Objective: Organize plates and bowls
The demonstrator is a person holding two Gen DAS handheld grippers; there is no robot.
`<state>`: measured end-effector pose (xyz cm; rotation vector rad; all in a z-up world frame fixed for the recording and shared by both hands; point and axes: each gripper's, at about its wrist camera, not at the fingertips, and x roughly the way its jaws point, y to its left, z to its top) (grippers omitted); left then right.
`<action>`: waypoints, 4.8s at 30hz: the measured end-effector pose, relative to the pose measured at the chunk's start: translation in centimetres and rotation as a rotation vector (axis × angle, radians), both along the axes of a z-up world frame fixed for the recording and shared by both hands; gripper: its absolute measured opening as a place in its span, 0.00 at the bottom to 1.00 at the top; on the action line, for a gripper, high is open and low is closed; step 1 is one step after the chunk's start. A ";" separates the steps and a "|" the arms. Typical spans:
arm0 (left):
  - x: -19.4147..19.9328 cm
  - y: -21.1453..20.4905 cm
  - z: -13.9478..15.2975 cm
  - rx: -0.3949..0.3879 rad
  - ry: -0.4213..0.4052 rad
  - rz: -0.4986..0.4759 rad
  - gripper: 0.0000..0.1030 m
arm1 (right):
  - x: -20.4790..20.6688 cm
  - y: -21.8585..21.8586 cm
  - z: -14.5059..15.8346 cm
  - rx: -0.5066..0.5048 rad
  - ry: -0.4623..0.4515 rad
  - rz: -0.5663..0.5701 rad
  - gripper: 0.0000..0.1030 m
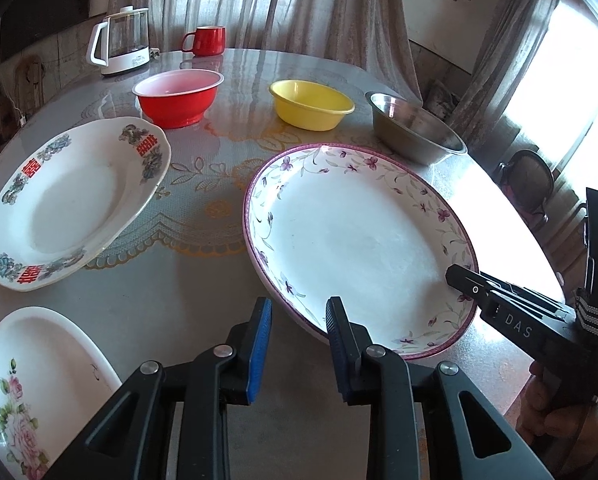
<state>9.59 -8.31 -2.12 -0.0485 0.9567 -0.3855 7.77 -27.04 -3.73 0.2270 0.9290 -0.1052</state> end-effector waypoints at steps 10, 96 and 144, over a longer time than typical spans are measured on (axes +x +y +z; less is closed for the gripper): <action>-0.3 -0.4 -0.4 0.011 -0.026 -0.001 0.30 | -1.0 0.1 0.2 0.027 -0.003 0.005 0.22; 11.2 24.6 0.1 -0.065 0.022 0.348 0.41 | 15.5 20.1 0.5 0.302 0.022 0.477 0.41; 11.8 23.7 -0.9 -0.032 0.039 0.261 0.29 | 15.3 22.4 -0.4 0.243 0.017 0.509 0.45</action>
